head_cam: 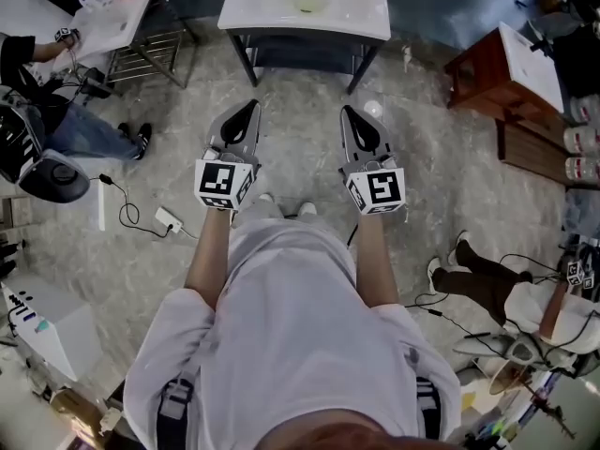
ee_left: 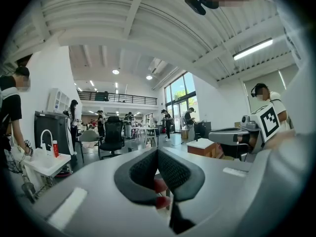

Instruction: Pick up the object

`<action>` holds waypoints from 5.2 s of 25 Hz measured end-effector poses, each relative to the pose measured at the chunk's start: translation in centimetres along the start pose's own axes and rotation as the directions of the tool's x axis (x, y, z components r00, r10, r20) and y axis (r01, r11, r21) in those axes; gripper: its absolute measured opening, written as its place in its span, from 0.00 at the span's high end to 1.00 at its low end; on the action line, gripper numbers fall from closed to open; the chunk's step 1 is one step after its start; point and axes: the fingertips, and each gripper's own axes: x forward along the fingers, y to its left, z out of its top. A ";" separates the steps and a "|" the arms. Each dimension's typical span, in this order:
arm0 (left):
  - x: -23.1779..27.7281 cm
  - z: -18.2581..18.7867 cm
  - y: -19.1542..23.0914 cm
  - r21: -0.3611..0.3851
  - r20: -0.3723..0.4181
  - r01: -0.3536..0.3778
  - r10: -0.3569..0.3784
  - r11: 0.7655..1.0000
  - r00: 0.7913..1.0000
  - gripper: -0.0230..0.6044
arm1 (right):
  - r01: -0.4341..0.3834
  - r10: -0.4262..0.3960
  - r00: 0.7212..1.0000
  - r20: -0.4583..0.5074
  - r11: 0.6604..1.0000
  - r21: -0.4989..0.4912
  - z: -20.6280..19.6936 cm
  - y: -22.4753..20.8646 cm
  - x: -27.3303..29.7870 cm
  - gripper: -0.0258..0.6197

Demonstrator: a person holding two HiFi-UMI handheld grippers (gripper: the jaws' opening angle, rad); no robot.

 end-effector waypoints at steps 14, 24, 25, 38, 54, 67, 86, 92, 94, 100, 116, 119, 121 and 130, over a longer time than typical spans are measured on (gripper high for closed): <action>7.1 -2.9 3.6 -0.038 -0.016 -0.043 0.043 0.998 0.999 0.96 | -0.061 0.060 0.997 -0.039 0.998 -0.021 -2.7 -3.6 5.8 0.96; 22.2 -2.9 15.2 -0.098 0.017 0.010 -0.008 0.995 1.000 0.96 | -0.030 0.031 0.996 -0.083 0.999 0.022 -4.4 -10.2 22.5 0.96; 23.8 -2.9 16.6 -0.096 0.012 0.020 -0.018 0.995 1.000 0.96 | -0.024 0.026 0.996 -0.089 0.999 0.025 -4.5 -11.0 24.7 0.96; 39.7 -4.7 27.8 -0.121 -0.049 0.090 -0.096 0.989 0.994 0.96 | -0.009 0.008 0.985 -0.173 1.000 -0.005 -7.4 -18.2 46.4 0.96; 44.9 -4.5 29.8 -0.122 -0.073 0.001 -0.010 0.992 0.997 0.96 | -0.164 0.121 0.914 -0.388 0.983 -0.080 -14.9 -23.9 50.9 0.58; 41.0 -6.2 31.4 -0.085 -0.165 -0.163 0.147 0.983 0.975 0.96 | -0.534 0.237 0.596 -0.767 0.830 -0.159 -31.2 -24.7 56.0 0.33; 29.5 -10.7 31.3 -0.054 -0.397 -0.456 0.400 0.888 0.826 0.96 | -0.808 0.114 0.173 -0.978 0.585 -0.075 -53.3 -24.9 60.0 0.38; 27.7 -10.8 32.0 -0.032 -0.408 -0.508 0.453 0.861 0.793 0.96 | -0.800 0.093 0.173 -0.980 0.594 -0.085 -54.7 -24.6 60.4 0.66; 27.5 -10.7 31.9 -0.029 -0.404 -0.508 0.455 0.861 0.794 0.96 | -0.788 0.082 0.193 -0.978 0.607 -0.104 -54.7 -25.0 60.4 0.82; 27.8 -10.6 32.2 -0.027 -0.392 -0.491 0.443 0.871 0.807 0.96 | -0.748 0.108 0.235 -0.966 0.655 -0.109 -53.2 -25.2 60.1 0.93; 36.2 -6.2 34.1 -0.037 -0.186 -0.257 0.246 0.966 0.951 0.96 | -0.381 0.470 0.659 -0.588 0.882 0.277 -31.1 -22.8 60.4 0.93; 38.5 -4.8 34.1 -0.031 -0.137 -0.199 0.193 0.980 0.972 0.96 | -0.359 0.473 0.744 -0.471 0.879 0.315 -25.5 -22.7 60.0 0.93; 39.8 -4.0 33.9 -0.033 -0.104 -0.162 0.158 0.986 0.982 0.96 | -0.352 0.466 0.793 -0.393 0.877 0.329 -21.8 -22.6 59.6 0.93; 44.8 0.0 31.6 -0.010 -0.003 -0.005 0.005 1.000 1.000 0.96 | -0.335 0.367 0.928 -0.068 0.898 0.285 -6.0 -23.5 56.2 0.93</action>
